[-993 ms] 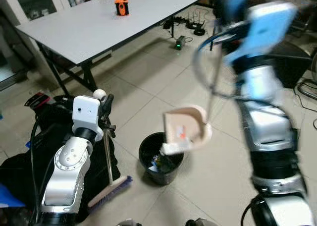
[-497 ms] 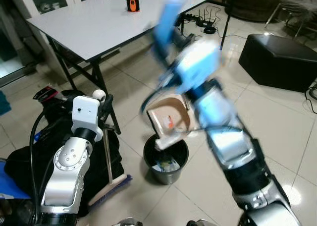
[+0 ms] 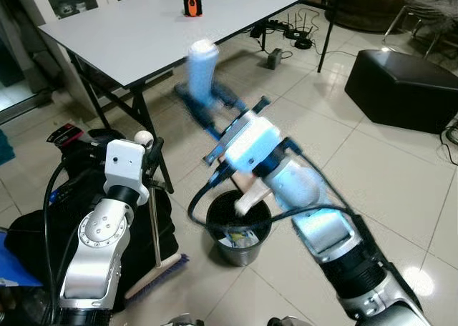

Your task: Sweep floor

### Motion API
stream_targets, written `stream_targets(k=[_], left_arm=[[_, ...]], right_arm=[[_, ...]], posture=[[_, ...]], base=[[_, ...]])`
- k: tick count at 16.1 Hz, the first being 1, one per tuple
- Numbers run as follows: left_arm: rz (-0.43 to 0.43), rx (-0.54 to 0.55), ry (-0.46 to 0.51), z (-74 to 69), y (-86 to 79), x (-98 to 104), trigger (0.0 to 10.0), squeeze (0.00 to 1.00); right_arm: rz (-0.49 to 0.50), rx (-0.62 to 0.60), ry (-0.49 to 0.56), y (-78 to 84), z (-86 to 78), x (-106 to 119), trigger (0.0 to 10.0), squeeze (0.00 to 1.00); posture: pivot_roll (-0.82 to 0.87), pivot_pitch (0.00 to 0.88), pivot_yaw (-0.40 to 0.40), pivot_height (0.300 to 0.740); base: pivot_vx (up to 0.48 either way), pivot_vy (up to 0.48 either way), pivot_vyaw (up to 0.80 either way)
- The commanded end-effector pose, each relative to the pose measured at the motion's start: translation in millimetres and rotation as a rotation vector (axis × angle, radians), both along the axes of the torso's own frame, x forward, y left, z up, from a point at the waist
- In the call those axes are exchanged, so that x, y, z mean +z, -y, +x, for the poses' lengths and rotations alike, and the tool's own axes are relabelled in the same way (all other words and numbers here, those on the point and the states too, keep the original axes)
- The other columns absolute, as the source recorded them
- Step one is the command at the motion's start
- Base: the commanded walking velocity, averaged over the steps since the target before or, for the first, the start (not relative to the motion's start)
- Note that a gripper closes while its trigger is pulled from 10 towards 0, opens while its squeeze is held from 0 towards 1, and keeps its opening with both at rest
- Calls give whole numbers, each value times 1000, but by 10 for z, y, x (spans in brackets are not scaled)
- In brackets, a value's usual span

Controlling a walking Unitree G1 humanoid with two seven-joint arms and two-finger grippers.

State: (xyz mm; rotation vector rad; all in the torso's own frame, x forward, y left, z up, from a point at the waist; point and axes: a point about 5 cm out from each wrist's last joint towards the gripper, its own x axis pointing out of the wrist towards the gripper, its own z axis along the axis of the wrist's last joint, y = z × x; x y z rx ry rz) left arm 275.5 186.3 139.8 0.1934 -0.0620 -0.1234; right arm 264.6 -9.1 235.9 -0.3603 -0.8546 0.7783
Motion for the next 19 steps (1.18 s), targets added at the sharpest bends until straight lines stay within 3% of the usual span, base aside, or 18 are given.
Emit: stream_targets(k=[1, 4, 6, 8, 10, 13, 14, 16, 19], left_arm=[[17, -9, 43, 2, 21, 82, 10000, 0], [19, -16, 42, 8, 35, 80, 10000, 0], [25, -26, 29, 10, 58, 63, 10000, 0], [22, -38, 23, 18, 85, 56, 10000, 0], [7, -62, 24, 14, 126, 57, 10000, 0], [0, -72, 22, 14, 157, 61, 10000, 0], [-3, -81, 24, 15, 181, 80, 10000, 0], [-4, -95, 31, 18, 211, 113, 10000, 0], [-6, -104, 28, 22, 215, 112, 10000, 0]], right_arm=[[-47, 51, 56, -69, -87, -6, 10000, 0], [-115, 46, 72, -80, -88, -93, 10000, 0], [-101, -7, 105, -11, -38, -29, 10000, 0], [-29, -116, 128, 171, 76, 158, 10000, 0], [113, -318, 98, 587, 266, 429, 10000, 0], [207, -478, 21, 967, 393, 491, 10000, 0], [253, -575, -38, 1197, 437, 463, 10000, 0], [259, -683, -122, 1404, 464, 325, 10000, 0], [205, -753, -221, 1528, 431, 64, 10000, 0]], posture=[[21, 29, 49, 740], [20, 25, 49, 740], [19, 23, 51, 740], [17, 20, 51, 740], [8, 19, 55, 740], [6, 20, 55, 740], [4, 20, 50, 740], [1, 19, 50, 740], [-1, 19, 54, 740]], base=[[0, 0, 0], [0, 0, 0], [0, 0, 0], [0, 0, 0], [0, 0, 0], [-187, 0, 0], [-319, 0, 0], [-319, 0, 0], [-319, 0, 0]])
